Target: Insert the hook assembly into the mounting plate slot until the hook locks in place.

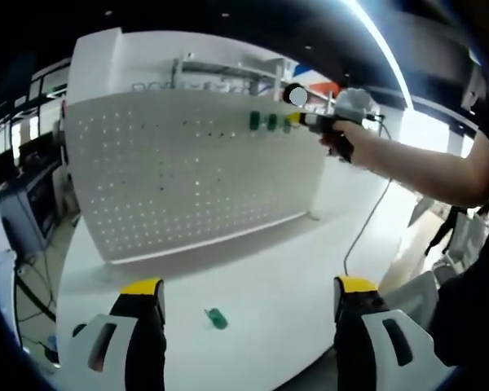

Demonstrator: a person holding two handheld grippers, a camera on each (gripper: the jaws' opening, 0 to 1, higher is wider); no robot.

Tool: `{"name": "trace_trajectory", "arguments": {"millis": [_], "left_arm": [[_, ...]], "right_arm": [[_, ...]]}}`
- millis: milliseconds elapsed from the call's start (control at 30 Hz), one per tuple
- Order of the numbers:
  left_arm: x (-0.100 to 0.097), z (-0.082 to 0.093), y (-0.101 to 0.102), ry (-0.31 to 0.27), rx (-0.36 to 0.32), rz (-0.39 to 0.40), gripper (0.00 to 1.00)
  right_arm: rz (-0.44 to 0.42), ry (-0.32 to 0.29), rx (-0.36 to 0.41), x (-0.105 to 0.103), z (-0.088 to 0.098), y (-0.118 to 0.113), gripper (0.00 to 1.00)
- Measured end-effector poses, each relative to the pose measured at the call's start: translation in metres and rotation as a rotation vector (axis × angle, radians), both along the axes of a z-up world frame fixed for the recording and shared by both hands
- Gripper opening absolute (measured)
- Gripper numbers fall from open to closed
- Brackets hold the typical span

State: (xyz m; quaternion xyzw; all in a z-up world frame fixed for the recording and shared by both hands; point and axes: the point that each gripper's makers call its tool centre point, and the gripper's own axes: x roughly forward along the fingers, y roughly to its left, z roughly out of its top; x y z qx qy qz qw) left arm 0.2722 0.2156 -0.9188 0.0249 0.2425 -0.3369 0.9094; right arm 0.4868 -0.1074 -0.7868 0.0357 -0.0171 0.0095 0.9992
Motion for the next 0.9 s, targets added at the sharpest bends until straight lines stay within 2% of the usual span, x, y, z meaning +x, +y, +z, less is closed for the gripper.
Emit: {"name": "trace_trajectory", "arguments": {"millis": [200, 300, 367, 500, 633, 900], "left_arm": [[-0.004, -0.001, 0.003, -0.001, 0.001, 0.011, 0.86], [-0.006, -0.002, 0.005, 0.002, 0.001, 0.014, 0.87], [-0.007, -0.005, 0.005, 0.014, -0.002, 0.013, 0.87], [-0.012, -0.009, 0.006, 0.029, 0.001, 0.014, 0.87], [-0.017, -0.014, 0.008, 0.046, 0.030, 0.010, 0.88], [-0.023, -0.014, 0.009, 0.056, 0.023, 0.009, 0.92]], "right_arm": [[0.014, -0.022, 0.009, -0.011, 0.013, 0.001, 0.18], [0.025, -0.019, 0.007, -0.017, 0.014, 0.004, 0.18], [0.021, -0.015, -0.022, -0.022, 0.013, 0.005, 0.18], [0.033, -0.006, -0.014, -0.032, 0.009, 0.008, 0.19], [0.048, 0.009, 0.011, -0.043, 0.001, 0.014, 0.19], [0.085, 0.066, 0.006, -0.068, -0.028, 0.032, 0.20]]}}
